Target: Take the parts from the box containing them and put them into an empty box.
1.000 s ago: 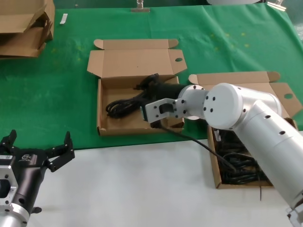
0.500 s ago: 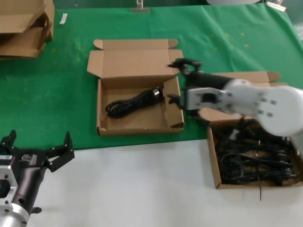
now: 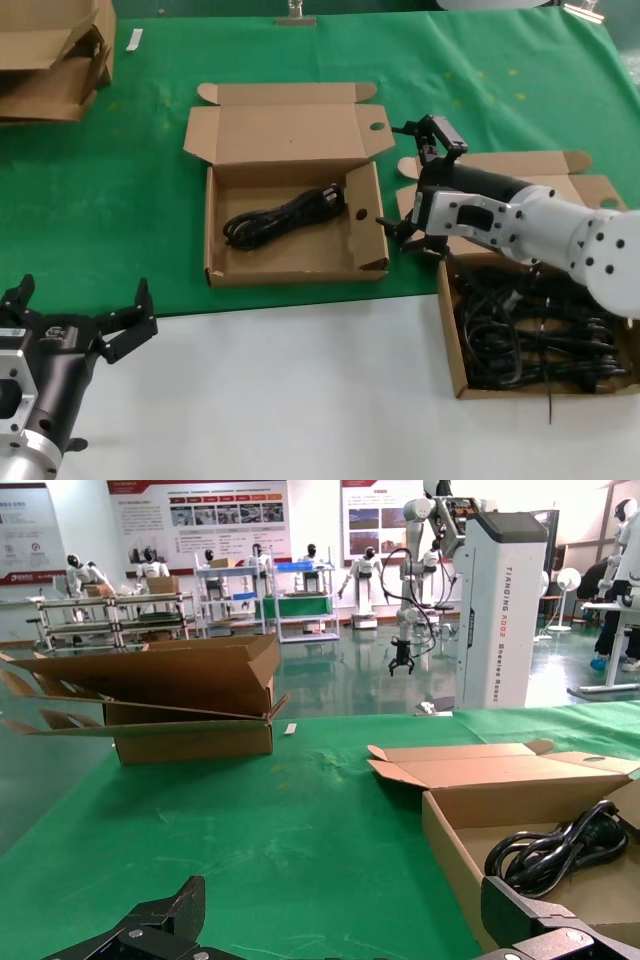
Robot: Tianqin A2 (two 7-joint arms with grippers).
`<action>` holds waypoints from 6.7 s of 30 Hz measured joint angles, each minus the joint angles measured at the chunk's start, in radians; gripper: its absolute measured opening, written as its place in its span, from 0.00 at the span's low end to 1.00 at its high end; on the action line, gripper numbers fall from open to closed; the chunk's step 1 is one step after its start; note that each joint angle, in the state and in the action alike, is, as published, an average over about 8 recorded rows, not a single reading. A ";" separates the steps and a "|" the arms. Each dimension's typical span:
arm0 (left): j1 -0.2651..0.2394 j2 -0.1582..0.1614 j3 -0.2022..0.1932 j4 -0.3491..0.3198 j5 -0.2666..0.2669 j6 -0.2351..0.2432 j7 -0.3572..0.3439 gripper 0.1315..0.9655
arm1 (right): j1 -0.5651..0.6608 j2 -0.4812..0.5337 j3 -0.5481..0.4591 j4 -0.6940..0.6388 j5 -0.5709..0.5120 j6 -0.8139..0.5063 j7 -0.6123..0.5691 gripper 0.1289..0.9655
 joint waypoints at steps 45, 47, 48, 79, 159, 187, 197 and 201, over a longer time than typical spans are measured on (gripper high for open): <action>0.000 0.000 0.000 0.000 0.000 0.000 0.001 1.00 | -0.548 -0.016 0.252 0.284 0.497 0.344 0.109 1.00; 0.000 0.000 0.000 0.000 0.000 0.000 0.001 1.00 | -0.572 -0.017 0.263 0.297 0.520 0.359 0.114 1.00; 0.000 0.000 0.000 0.000 0.000 0.000 0.001 1.00 | -0.585 -0.017 0.269 0.303 0.531 0.367 0.117 1.00; 0.000 0.000 0.000 0.000 0.000 0.000 0.000 1.00 | -0.836 -0.025 0.385 0.434 0.759 0.525 0.167 1.00; 0.000 0.000 0.000 0.000 0.000 0.000 0.000 1.00 | -0.836 -0.025 0.385 0.434 0.759 0.525 0.167 1.00; 0.000 0.000 0.000 0.000 0.000 0.000 0.000 1.00 | -0.836 -0.025 0.385 0.434 0.759 0.525 0.167 1.00; 0.000 0.000 0.000 0.000 0.000 0.000 0.000 1.00 | -0.836 -0.025 0.385 0.434 0.759 0.525 0.167 1.00; 0.000 0.000 0.000 0.000 0.000 0.000 0.000 1.00 | -0.836 -0.025 0.385 0.434 0.759 0.525 0.167 1.00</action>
